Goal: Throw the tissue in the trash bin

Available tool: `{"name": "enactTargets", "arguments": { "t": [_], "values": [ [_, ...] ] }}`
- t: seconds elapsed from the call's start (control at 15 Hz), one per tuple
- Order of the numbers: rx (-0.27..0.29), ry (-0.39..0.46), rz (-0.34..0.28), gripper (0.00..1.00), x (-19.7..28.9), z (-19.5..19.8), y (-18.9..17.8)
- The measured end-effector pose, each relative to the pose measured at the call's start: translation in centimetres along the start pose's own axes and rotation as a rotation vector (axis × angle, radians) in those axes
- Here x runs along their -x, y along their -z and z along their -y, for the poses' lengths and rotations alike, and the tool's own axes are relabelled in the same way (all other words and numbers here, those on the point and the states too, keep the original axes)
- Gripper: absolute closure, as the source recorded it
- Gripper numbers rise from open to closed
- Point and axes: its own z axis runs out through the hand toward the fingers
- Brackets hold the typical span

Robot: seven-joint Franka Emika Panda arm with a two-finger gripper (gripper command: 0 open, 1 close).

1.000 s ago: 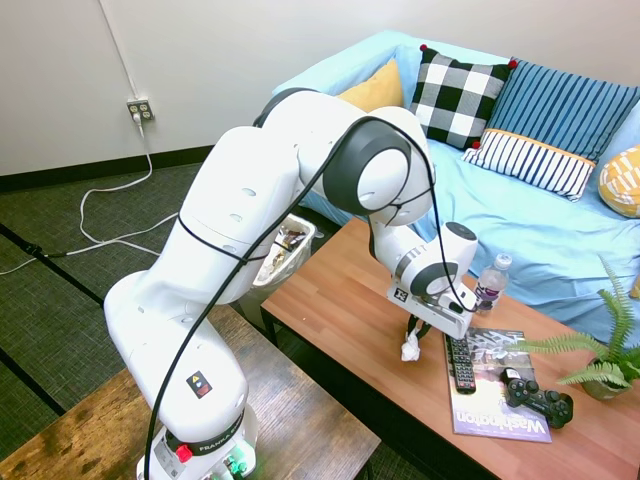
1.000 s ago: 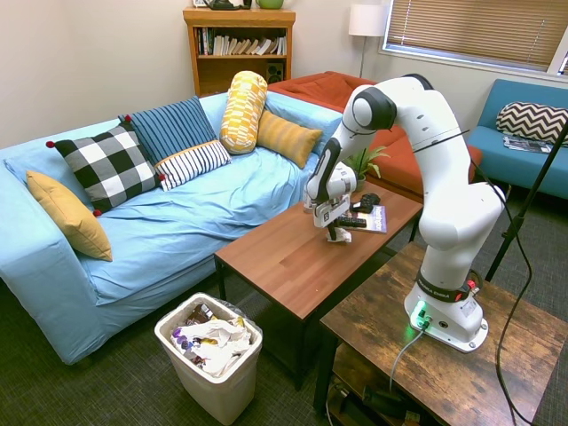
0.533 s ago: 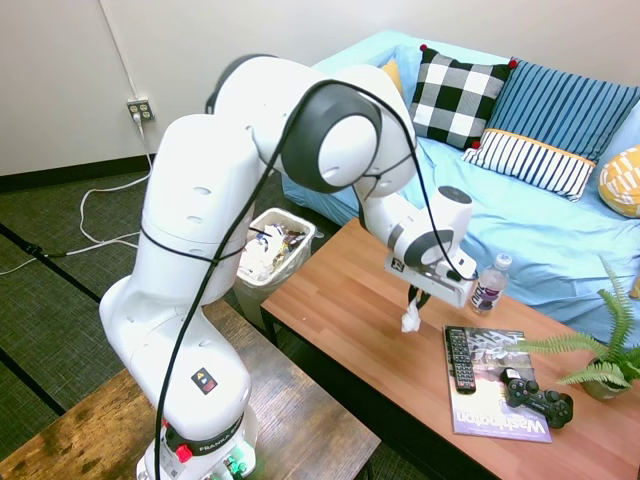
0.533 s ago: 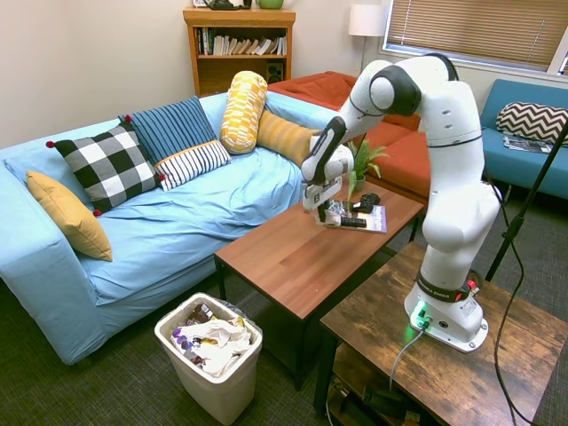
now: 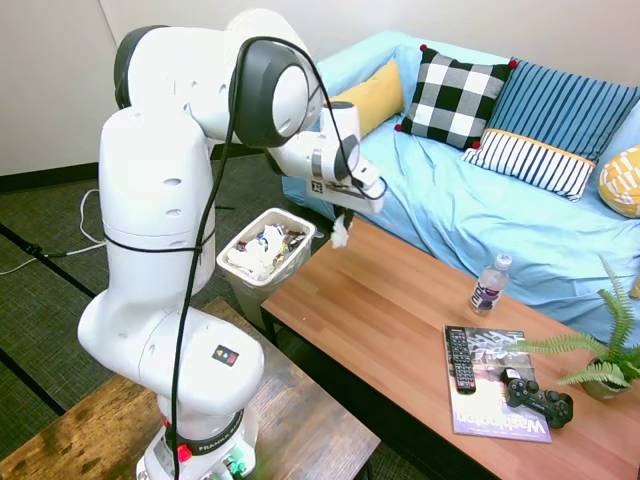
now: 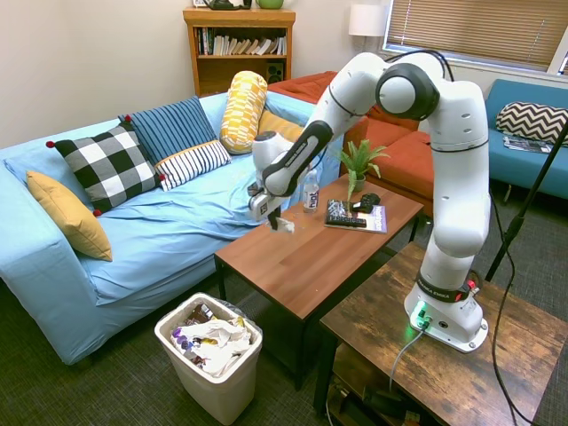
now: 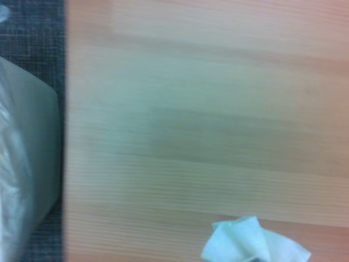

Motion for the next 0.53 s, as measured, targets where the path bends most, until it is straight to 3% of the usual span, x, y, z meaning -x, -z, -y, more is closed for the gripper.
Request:
{"name": "enactTargets", "arguments": {
  "t": [0.53],
  "values": [
    [-0.039, 0.030, -0.015, 1.00, 13.1, 15.2, -3.4]
  ]
}}
